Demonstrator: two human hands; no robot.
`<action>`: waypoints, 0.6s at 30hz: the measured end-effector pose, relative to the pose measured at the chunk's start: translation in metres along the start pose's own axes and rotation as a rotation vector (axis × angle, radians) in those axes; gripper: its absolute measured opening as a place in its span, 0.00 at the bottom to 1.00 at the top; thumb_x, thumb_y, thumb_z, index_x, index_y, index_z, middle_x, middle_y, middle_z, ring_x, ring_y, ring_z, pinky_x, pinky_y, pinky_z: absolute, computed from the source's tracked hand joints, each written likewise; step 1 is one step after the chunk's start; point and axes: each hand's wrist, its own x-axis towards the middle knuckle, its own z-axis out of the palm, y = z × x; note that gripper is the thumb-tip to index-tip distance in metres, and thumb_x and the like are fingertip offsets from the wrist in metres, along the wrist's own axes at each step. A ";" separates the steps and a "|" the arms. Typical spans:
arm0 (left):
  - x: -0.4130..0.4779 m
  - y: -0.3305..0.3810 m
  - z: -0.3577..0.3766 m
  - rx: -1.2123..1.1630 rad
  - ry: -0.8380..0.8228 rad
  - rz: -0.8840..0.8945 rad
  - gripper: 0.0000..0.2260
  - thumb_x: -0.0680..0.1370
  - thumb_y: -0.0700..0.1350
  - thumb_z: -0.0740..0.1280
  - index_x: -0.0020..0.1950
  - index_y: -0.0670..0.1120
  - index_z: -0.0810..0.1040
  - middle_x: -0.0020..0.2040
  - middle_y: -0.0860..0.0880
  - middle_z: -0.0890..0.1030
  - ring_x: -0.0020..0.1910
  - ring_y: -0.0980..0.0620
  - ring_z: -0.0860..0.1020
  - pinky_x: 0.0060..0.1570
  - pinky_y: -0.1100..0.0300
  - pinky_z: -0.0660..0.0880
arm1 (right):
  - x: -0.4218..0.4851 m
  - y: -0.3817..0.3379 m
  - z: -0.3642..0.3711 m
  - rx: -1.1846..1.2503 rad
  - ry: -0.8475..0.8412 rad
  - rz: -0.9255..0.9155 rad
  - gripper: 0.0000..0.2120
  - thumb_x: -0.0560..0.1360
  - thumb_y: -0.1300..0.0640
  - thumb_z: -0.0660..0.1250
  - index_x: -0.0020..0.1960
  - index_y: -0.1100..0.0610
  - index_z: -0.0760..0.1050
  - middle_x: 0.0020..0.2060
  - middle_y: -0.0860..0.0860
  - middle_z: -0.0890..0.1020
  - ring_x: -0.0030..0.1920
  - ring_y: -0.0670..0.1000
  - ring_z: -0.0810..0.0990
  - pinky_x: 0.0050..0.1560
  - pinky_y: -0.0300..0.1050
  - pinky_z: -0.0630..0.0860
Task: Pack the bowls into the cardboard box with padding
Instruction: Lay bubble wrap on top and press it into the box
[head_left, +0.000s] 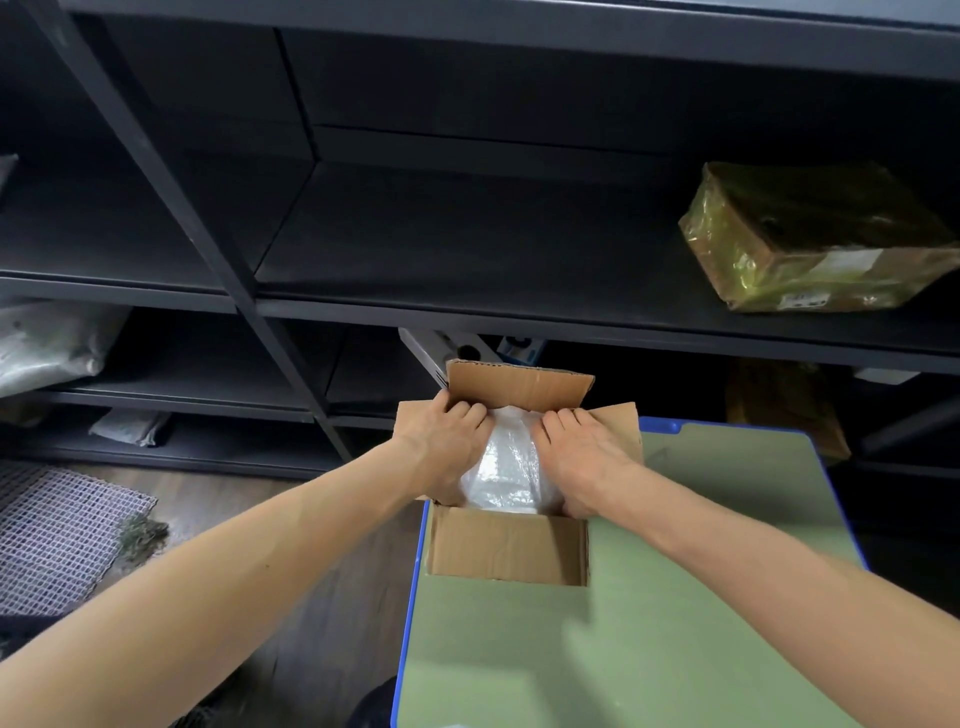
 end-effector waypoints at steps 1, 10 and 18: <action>-0.001 0.001 0.000 -0.002 0.004 -0.005 0.43 0.69 0.67 0.69 0.74 0.42 0.63 0.64 0.47 0.71 0.60 0.47 0.73 0.69 0.49 0.61 | 0.000 -0.001 0.000 -0.003 -0.007 0.008 0.40 0.67 0.53 0.72 0.73 0.63 0.59 0.62 0.57 0.69 0.61 0.56 0.69 0.67 0.49 0.65; -0.010 -0.002 0.007 -0.145 0.010 -0.105 0.33 0.68 0.62 0.72 0.67 0.47 0.70 0.60 0.50 0.74 0.58 0.48 0.73 0.65 0.52 0.65 | -0.003 -0.004 0.005 0.099 -0.037 0.087 0.41 0.67 0.57 0.71 0.75 0.64 0.57 0.66 0.57 0.68 0.66 0.58 0.66 0.76 0.52 0.54; -0.016 -0.003 0.000 -0.281 -0.090 -0.123 0.36 0.71 0.53 0.72 0.74 0.46 0.61 0.69 0.49 0.68 0.69 0.45 0.66 0.70 0.50 0.61 | -0.014 0.003 -0.005 0.282 -0.064 0.127 0.40 0.70 0.58 0.68 0.77 0.58 0.54 0.73 0.53 0.64 0.74 0.55 0.59 0.76 0.49 0.53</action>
